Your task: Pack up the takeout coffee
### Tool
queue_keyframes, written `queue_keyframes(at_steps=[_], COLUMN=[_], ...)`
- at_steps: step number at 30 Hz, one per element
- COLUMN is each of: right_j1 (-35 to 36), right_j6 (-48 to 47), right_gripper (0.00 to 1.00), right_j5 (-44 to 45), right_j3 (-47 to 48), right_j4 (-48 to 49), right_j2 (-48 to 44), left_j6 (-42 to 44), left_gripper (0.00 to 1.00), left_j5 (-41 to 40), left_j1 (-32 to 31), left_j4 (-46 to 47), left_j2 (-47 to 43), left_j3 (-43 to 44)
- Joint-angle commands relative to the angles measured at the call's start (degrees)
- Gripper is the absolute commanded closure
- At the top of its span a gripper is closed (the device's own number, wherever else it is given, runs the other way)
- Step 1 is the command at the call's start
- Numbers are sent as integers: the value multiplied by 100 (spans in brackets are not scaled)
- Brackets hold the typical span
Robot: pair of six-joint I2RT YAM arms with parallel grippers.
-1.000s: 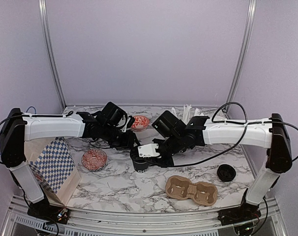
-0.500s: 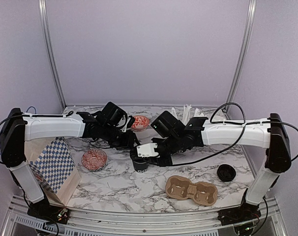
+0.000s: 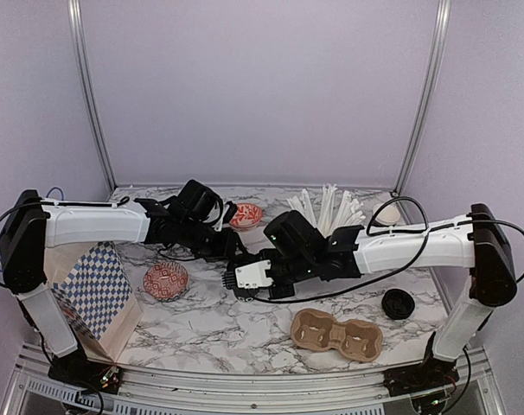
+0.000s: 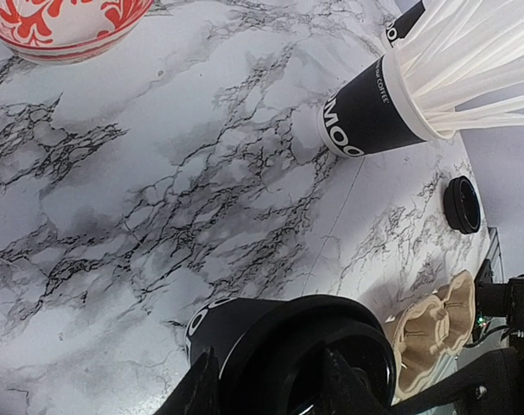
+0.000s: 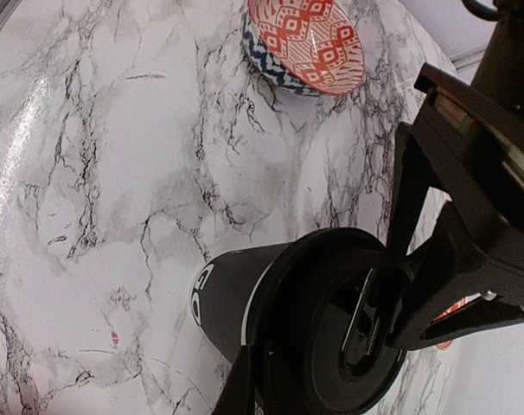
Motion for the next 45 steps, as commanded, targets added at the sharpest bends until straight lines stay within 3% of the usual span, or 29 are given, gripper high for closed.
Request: queue_keyframes(at_steps=[1,7,15,27,36,40,41,45], right_j1=[-48,-44,-46,-268,-801,-802,-802,-799], right_j6=[143,366,965,1420,1886,1856,1862,1919], right_gripper=[99,95,75,69,42,26,18,13], right_j5=[408,-181,-1223,-1414,-1861,-2106,-2177,-2278], right_j3=[-637,-291,989,1451,2172,2510,2586,2766], right_j4=[-838,-1204,-1897,-2044,-2130,-2414,-2490,-2632], right_j2=[890,559,28,26,532,943,1017,1266], left_j6=[96,134,275,340,396,457,457,454], left_gripper=[59,59,57,32,22,22,21,21], left_j5=[-16,-7,-32,-491,-1986,-2129,-2139,-2158], left_j1=[-61,-59,-60,-51,107,157,174,221], left_j4=[-987,-993,-997,-1002,-1058,-1061,-1060,-1058], left_j2=[392,261,62,-624,-1301,-1358,-1367,-1401], left_j3=[-366,-372,-16,620,797,802,783,704])
